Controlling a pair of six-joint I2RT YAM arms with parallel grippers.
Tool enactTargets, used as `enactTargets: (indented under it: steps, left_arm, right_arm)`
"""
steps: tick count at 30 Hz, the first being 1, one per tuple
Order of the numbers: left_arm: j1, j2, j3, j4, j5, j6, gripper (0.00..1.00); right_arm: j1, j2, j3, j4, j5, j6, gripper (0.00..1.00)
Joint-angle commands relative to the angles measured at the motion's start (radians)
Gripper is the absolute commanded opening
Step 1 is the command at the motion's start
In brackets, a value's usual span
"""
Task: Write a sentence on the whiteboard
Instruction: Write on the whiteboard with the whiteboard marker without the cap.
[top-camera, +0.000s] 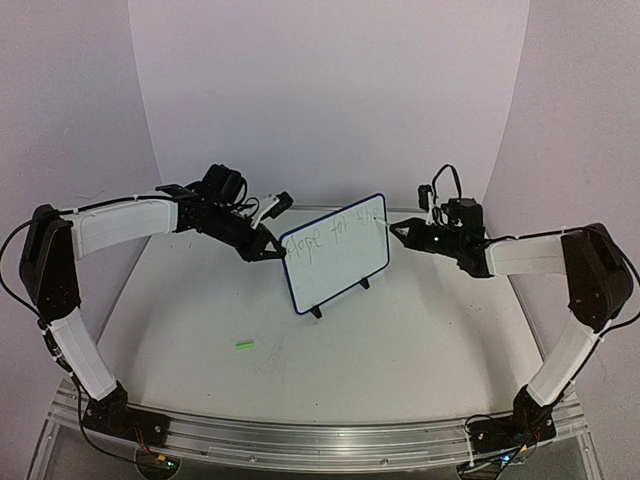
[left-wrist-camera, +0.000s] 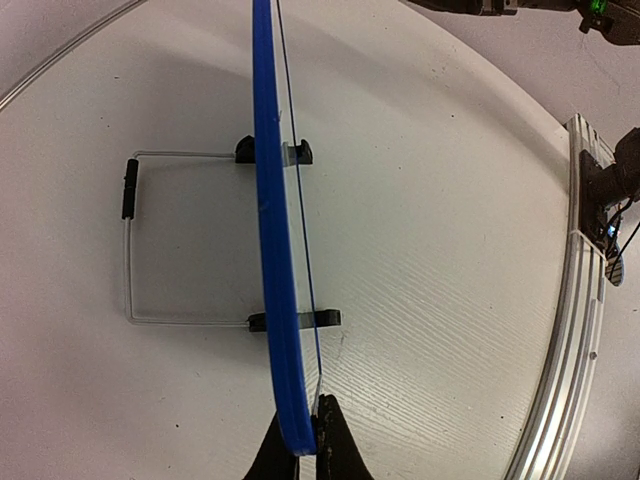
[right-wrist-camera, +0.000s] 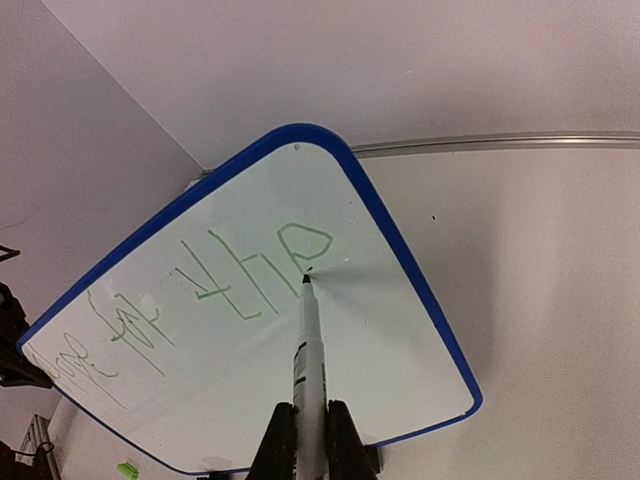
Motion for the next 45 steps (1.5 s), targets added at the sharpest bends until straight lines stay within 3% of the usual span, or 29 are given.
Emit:
enactTargets:
  steps: [1, 34, 45]
  left_arm:
    - [-0.004, 0.03, 0.006, -0.063, -0.042, 0.029, 0.0]
    - [-0.004, 0.029, 0.004, -0.063, -0.045, 0.028, 0.0]
    - [-0.004, 0.025, 0.007, -0.06, -0.053, 0.019, 0.0]
  right_arm:
    - [0.004, 0.02, -0.014, 0.024, 0.006, 0.007, 0.0]
    - [0.003, -0.003, 0.002, 0.022, 0.09, 0.02, 0.0]
    - [0.004, -0.245, -0.134, -0.054, 0.073, 0.032, 0.0]
